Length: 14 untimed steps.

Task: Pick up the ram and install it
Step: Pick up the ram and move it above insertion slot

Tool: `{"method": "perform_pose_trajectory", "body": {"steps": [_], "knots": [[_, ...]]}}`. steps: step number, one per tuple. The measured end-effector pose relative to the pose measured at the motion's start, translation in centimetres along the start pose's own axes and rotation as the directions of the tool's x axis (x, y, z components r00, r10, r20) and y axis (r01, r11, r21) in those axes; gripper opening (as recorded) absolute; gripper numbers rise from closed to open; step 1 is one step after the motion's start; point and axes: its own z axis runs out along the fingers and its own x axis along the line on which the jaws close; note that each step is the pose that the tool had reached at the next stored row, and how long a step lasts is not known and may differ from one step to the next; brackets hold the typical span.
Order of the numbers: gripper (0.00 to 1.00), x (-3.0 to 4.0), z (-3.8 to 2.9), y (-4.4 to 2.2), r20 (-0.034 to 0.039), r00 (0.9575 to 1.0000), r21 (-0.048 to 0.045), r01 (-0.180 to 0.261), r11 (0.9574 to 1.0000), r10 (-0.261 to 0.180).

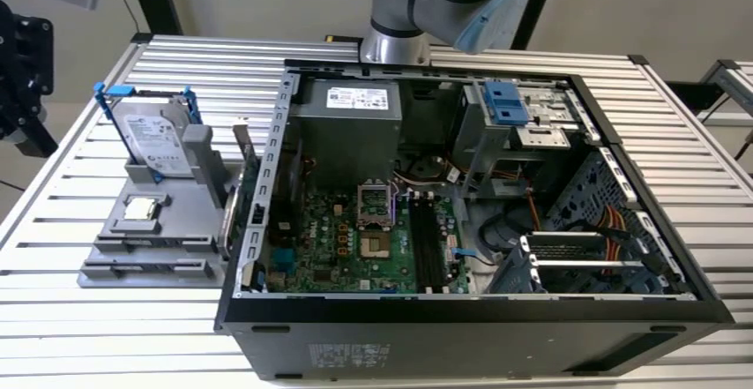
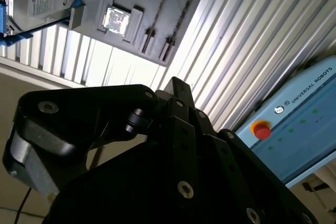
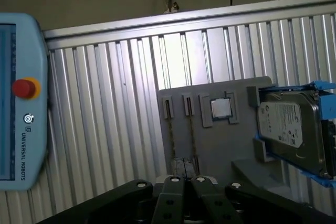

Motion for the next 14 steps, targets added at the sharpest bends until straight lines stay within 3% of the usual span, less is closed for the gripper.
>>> {"method": "perform_pose_trajectory", "body": {"steps": [14], "knots": [[0.00, 0.00, 0.00, 0.00, -0.0071, 0.9958, -0.0004, 0.091, 0.9958, -0.091]]}}
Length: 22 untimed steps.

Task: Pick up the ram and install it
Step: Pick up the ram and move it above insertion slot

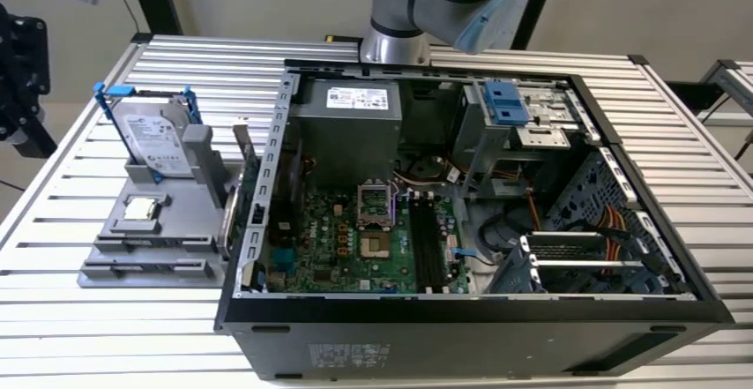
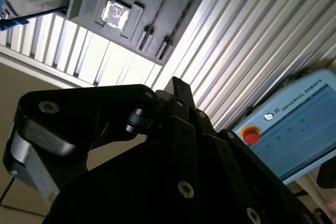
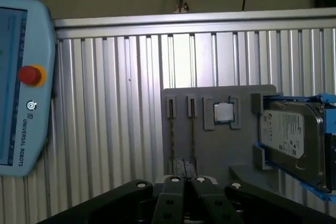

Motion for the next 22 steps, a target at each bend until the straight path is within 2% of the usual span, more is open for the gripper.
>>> {"method": "perform_pose_trajectory", "body": {"steps": [9, 16, 22], "knots": [[0.00, 0.00, 0.00, 0.00, -0.0024, 0.9985, -0.0002, 0.054, 0.9985, -0.054], [0.00, 0.00, 0.04, -0.01, -0.0025, 0.9984, -0.0002, 0.057, 0.9984, -0.057], [0.00, 0.00, 0.34, -0.02, -0.0037, 0.9977, 0.0032, 0.068, 0.9977, -0.068]]}}
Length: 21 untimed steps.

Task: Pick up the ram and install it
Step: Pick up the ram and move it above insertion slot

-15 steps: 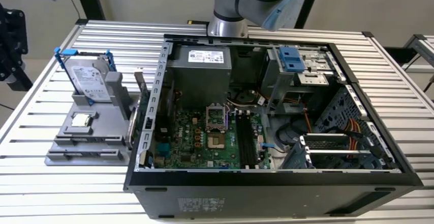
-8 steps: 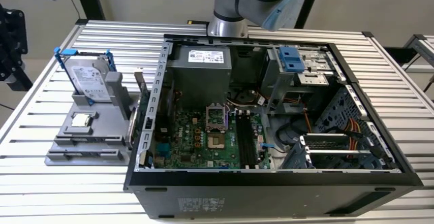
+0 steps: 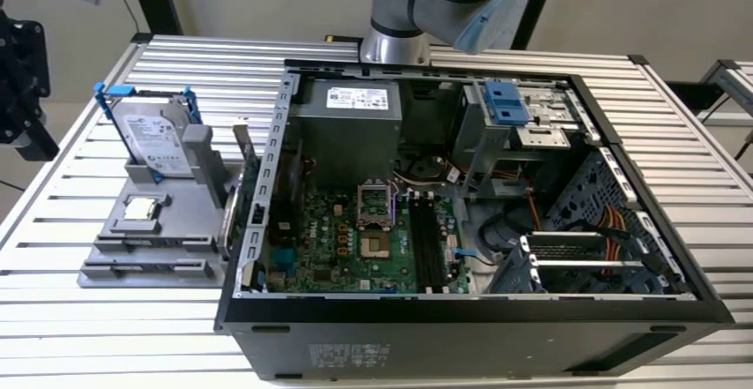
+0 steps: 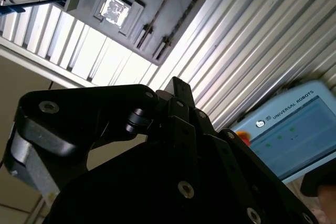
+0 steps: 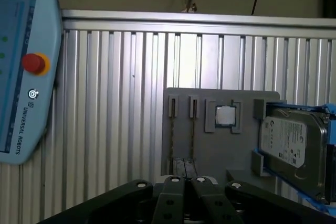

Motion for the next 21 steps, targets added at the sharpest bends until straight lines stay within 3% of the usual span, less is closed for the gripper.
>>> {"method": "perform_pose_trajectory", "body": {"steps": [8, 10, 16, 18, 21], "knots": [[0.00, 0.00, 0.49, -0.01, -0.0019, 0.9999, 0.0059, 0.011, 0.9999, -0.011], [0.00, 0.00, 0.60, -0.01, -0.0023, 0.9999, 0.0160, 0.013, 0.9998, -0.013], [0.00, 0.00, 0.96, -0.03, -0.0046, 0.9998, 0.0710, 0.019, 0.9973, -0.019], [0.00, 0.00, 1.11, -0.04, -0.0050, 0.9998, 0.0823, 0.020, 0.9964, -0.019], [0.00, 0.00, 1.32, -0.05, -0.0054, 0.9998, 0.0906, 0.020, 0.9957, -0.019]]}}
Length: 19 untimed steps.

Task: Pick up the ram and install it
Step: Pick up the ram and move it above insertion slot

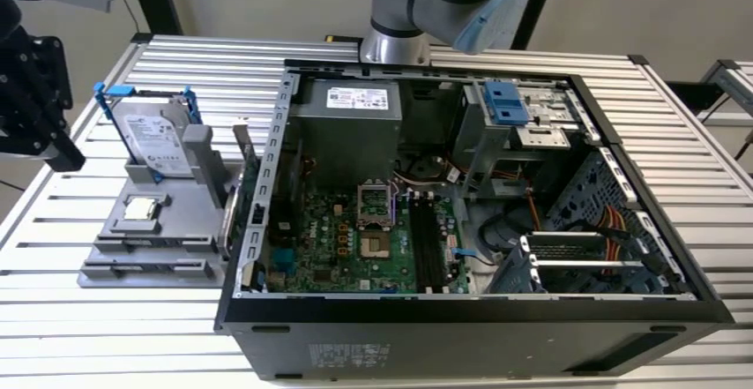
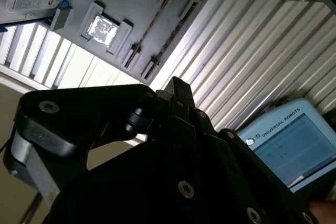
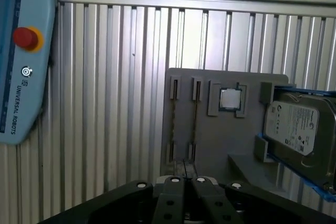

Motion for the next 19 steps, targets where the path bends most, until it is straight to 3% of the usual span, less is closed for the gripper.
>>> {"method": "perform_pose_trajectory", "body": {"steps": [19], "knots": [[0.00, -0.02, 1.21, 0.06, -0.0011, 1.0000, 0.0236, 0.000, 0.9997, 0.000]]}}
